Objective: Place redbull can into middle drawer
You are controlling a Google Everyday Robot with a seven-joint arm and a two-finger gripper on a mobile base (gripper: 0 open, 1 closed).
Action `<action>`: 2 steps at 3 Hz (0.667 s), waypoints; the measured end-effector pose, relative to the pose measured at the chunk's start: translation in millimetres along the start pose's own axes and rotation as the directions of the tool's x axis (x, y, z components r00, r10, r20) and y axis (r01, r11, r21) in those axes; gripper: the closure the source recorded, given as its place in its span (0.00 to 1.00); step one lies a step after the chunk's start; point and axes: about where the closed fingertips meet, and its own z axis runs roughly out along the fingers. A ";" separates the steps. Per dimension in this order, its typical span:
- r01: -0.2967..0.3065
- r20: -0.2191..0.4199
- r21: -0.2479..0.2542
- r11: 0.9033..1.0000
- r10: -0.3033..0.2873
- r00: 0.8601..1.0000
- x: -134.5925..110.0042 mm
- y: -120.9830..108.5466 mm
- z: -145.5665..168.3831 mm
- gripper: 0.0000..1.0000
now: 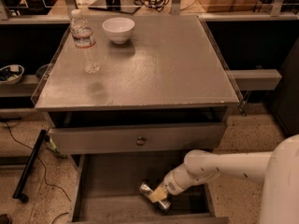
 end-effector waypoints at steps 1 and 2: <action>-0.002 -0.012 -0.028 1.000 0.002 1.000 0.6 1.2 17.2 1.00; -0.001 -0.013 -0.045 0.999 0.001 1.000 -0.2 2.3 27.2 1.00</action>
Offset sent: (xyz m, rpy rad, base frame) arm -0.0003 0.0231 -0.0279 0.0350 0.0412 0.0275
